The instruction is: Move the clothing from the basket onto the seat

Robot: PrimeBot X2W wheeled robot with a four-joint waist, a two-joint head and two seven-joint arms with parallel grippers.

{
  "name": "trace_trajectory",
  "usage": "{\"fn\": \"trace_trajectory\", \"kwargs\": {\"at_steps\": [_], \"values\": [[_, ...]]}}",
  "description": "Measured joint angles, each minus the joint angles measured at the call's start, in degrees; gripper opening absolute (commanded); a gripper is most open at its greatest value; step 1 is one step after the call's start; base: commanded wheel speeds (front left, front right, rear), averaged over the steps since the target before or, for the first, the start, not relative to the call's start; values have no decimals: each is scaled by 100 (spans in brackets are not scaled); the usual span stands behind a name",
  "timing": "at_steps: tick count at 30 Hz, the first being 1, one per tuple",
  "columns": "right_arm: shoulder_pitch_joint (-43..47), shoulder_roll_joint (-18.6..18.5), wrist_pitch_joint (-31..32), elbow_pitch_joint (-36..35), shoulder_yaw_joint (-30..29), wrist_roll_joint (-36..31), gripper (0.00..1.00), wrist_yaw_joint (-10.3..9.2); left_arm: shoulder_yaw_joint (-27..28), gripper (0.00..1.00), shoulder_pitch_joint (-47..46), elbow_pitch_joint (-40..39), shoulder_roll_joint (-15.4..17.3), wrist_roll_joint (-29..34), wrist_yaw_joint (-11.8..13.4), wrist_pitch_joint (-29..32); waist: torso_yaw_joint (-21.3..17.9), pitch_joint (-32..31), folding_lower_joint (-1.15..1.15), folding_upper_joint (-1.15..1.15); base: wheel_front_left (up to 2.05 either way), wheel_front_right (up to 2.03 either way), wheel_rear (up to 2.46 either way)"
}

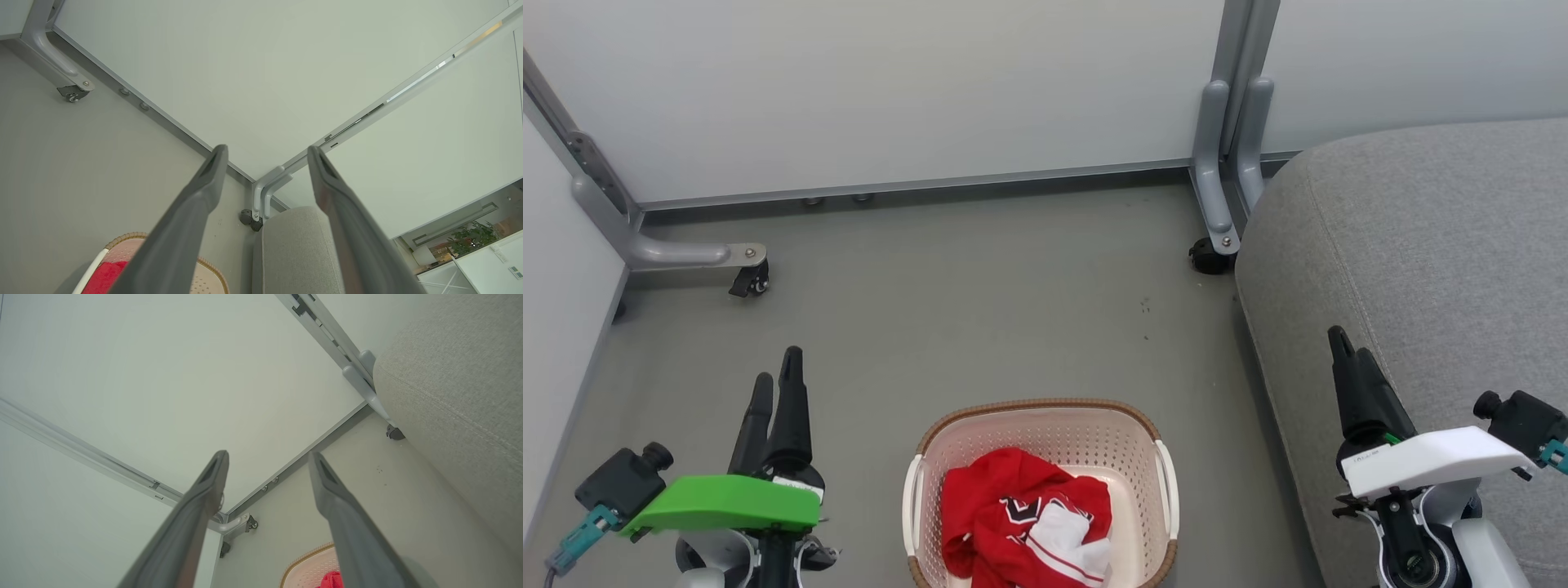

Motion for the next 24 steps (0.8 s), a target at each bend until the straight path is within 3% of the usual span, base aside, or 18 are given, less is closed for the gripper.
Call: {"fn": "trace_trajectory", "kwargs": {"at_steps": [24], "values": [[80,0,-417,132,238,-2097,100,1,-97,100,85,347,7,1912,-1,-412,-25,-21,0,0,0,0,0]]}}
